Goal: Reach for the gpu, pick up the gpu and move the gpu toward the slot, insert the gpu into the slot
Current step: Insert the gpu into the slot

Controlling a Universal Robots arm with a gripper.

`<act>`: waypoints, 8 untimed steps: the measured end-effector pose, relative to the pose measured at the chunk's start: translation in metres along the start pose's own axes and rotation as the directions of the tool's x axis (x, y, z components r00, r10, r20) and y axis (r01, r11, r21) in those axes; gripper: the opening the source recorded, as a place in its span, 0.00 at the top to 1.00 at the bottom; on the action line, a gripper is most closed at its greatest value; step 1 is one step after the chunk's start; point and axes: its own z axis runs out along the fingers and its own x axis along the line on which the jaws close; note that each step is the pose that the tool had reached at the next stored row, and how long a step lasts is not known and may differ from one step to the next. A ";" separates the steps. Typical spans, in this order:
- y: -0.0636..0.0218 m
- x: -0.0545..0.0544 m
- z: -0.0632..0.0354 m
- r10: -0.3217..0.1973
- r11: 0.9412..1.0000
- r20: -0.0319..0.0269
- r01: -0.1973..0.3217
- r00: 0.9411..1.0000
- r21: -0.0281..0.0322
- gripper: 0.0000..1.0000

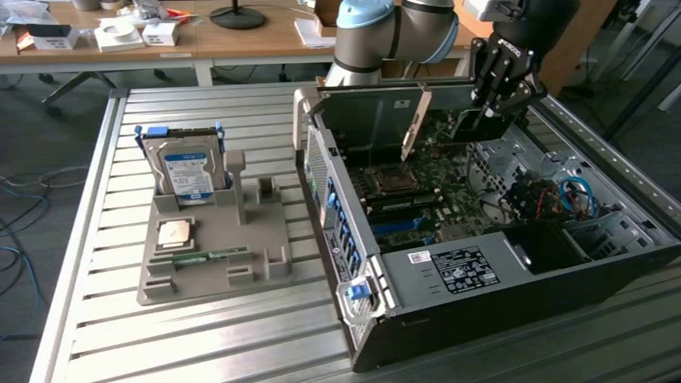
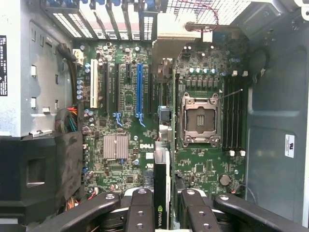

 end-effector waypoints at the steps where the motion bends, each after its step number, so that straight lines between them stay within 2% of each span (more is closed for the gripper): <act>1: 0.0000 0.000 0.0003 0.000 1.000 0.000 0.000 1.000 0.000 0.73; 8: -0.0001 0.000 0.0018 0.000 1.000 0.000 0.000 1.000 0.000 0.73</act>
